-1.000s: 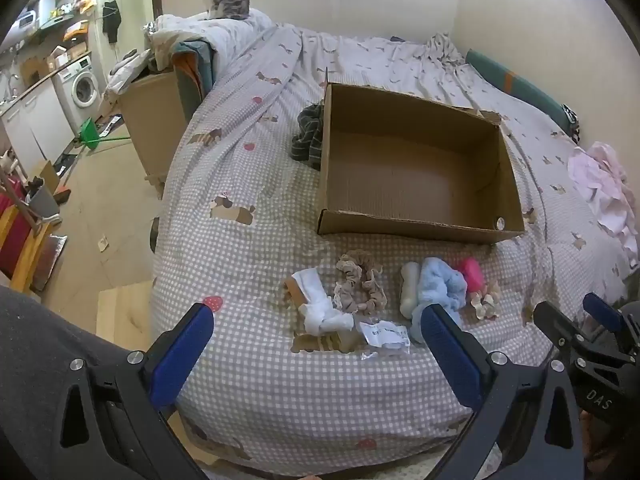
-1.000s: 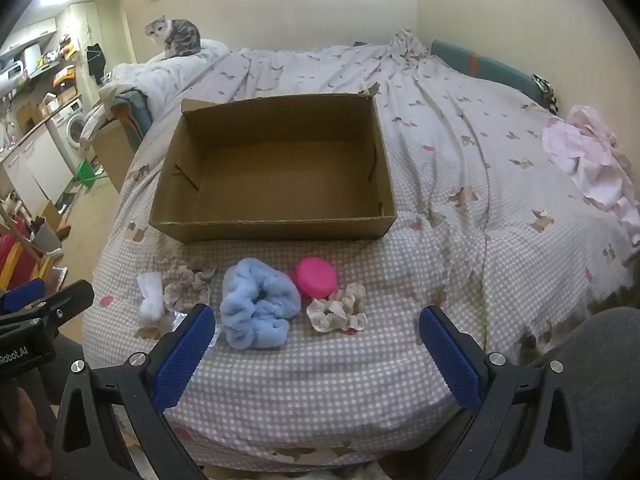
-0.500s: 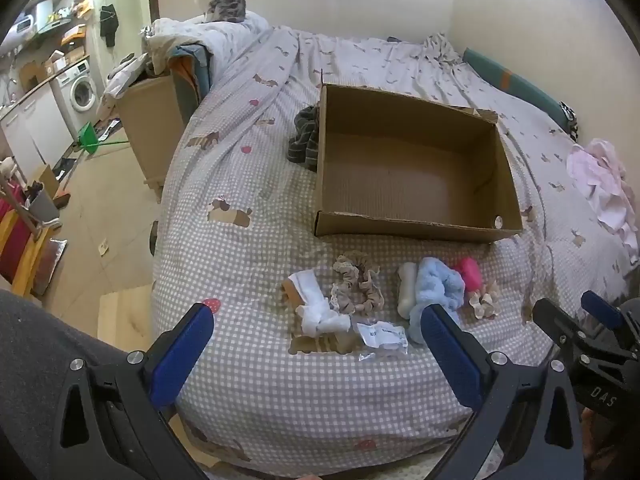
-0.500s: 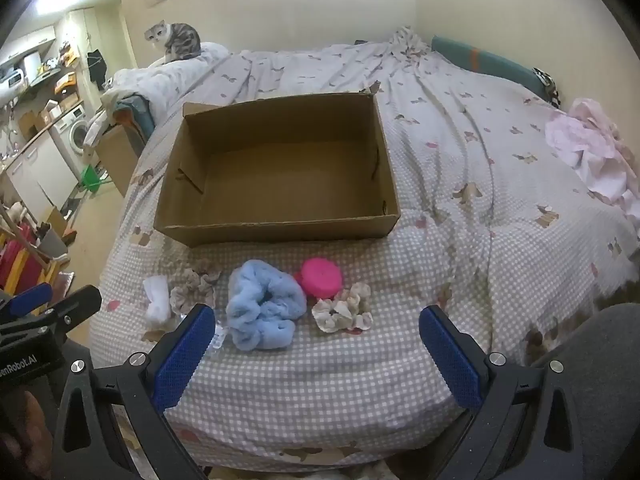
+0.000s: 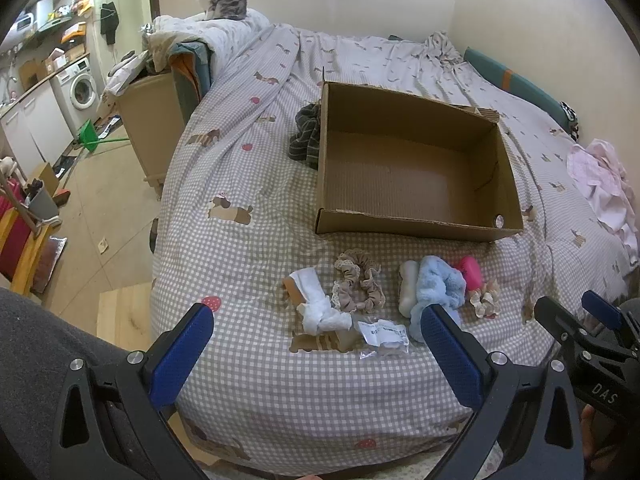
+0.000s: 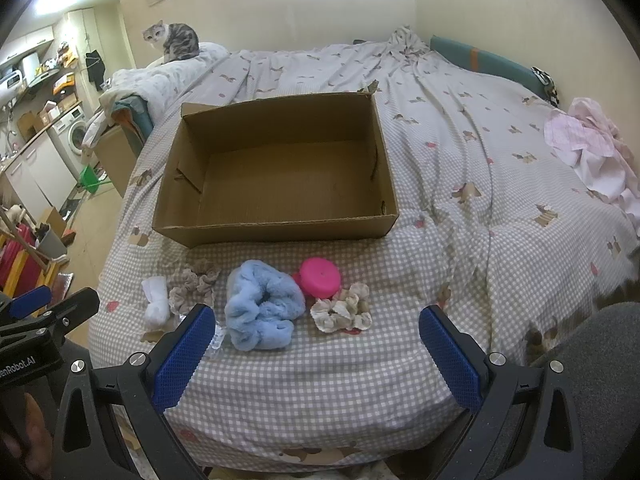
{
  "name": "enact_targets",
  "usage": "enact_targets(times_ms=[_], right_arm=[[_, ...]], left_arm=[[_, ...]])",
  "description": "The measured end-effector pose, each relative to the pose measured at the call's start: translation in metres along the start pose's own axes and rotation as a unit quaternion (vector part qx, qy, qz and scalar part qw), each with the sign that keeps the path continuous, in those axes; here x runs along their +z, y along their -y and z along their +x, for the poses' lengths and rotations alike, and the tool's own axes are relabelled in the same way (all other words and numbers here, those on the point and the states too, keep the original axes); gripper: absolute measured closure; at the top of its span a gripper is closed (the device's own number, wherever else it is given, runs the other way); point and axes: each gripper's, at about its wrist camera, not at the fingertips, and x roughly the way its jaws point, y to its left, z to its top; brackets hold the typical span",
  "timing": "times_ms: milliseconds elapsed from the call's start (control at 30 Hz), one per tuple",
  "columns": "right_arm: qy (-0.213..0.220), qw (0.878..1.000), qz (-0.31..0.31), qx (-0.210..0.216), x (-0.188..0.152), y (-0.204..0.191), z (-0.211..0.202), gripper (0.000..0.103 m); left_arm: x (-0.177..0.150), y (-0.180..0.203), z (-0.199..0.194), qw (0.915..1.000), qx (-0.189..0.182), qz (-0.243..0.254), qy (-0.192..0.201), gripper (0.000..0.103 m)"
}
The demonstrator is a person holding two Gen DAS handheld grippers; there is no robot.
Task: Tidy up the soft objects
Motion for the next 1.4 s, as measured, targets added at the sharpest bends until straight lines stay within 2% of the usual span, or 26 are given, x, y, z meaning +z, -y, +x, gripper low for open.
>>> enact_targets(times_ms=[1400], right_arm=[[0.000,1.000,0.003,0.008,0.0009,0.0029,-0.0003,0.000]], left_arm=[[-0.0022,0.0005,0.0011,1.0000,0.004,0.004,-0.003,0.000]])
